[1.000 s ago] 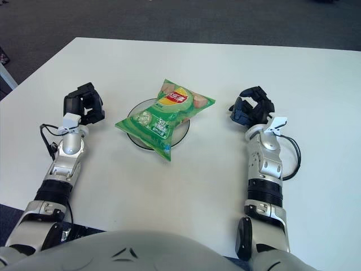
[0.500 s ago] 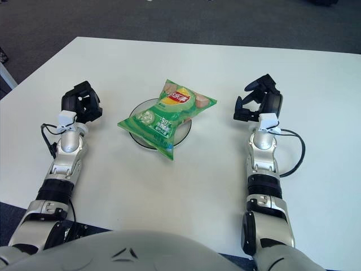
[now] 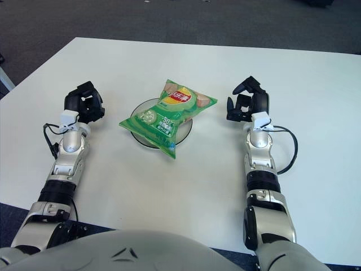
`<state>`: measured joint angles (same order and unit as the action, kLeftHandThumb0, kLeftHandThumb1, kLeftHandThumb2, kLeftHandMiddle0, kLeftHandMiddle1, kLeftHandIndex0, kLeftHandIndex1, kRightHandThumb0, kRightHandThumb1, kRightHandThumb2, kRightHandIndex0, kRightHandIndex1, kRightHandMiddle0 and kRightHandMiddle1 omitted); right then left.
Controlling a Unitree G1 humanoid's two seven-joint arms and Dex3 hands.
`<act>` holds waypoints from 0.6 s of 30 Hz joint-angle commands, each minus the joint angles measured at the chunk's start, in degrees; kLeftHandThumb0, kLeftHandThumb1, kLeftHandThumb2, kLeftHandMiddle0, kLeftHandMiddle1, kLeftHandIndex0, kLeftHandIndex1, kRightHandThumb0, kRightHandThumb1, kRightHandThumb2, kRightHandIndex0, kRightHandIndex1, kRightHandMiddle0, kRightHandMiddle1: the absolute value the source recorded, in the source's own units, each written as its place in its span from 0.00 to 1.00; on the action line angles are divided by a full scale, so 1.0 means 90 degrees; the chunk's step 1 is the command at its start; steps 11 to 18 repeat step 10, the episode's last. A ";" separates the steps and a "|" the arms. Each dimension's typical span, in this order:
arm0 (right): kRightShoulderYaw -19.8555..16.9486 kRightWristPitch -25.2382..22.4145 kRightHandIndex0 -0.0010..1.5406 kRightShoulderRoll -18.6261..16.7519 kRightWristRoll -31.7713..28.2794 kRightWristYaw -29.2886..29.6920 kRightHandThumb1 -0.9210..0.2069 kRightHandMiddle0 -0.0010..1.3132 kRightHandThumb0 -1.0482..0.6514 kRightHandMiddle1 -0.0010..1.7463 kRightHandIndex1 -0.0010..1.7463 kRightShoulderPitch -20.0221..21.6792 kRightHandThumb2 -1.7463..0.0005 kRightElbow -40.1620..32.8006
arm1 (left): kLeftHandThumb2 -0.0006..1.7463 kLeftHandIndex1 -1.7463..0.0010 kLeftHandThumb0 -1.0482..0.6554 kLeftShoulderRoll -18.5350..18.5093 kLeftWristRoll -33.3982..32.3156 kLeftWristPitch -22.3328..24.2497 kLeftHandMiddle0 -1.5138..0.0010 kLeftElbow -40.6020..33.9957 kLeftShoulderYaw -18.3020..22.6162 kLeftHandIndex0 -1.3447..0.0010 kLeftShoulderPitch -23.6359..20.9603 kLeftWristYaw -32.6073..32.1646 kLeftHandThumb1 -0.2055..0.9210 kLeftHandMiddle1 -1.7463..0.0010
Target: Put the snack into the plate.
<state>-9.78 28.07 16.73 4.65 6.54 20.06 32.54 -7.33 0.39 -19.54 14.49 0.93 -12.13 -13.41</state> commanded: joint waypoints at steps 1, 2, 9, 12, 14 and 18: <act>0.0480 -0.0509 0.89 -0.0277 0.0437 -0.0073 0.51 0.45 0.34 1.00 1.00 -0.1072 0.26 0.0618 | 0.52 0.00 0.33 0.0687 -0.0084 0.0167 0.09 0.0484 -0.0199 0.17 0.1177 0.0048 0.84 0.00; 0.0516 -0.0653 0.89 -0.0252 0.0438 -0.0140 0.51 0.45 0.34 1.00 1.00 -0.1086 0.26 0.0554 | 0.52 0.00 0.33 0.0689 -0.0084 0.0183 0.09 0.0468 -0.0199 0.17 0.1183 0.0063 0.84 0.00; 0.0547 -0.1467 0.88 -0.0229 0.0133 -0.0510 0.48 0.43 0.34 1.00 1.00 -0.1199 0.29 0.0035 | 0.52 0.00 0.33 0.0720 -0.0129 0.0320 0.09 0.0334 -0.0196 0.17 0.1233 0.0154 0.83 0.00; 0.0507 -0.1592 0.88 -0.0246 0.0037 -0.0569 0.48 0.43 0.35 1.00 1.00 -0.1202 0.29 -0.0031 | 0.52 0.00 0.33 0.0720 -0.0144 0.0351 0.09 0.0303 -0.0195 0.18 0.1246 0.0175 0.83 0.00; 0.0507 -0.1592 0.88 -0.0246 0.0037 -0.0569 0.48 0.43 0.35 1.00 1.00 -0.1202 0.29 -0.0031 | 0.52 0.00 0.33 0.0720 -0.0144 0.0351 0.09 0.0303 -0.0195 0.18 0.1246 0.0175 0.83 0.00; 0.0507 -0.1592 0.88 -0.0246 0.0037 -0.0569 0.48 0.43 0.35 1.00 1.00 -0.1202 0.29 -0.0031 | 0.52 0.00 0.33 0.0720 -0.0144 0.0351 0.09 0.0303 -0.0195 0.18 0.1246 0.0175 0.83 0.00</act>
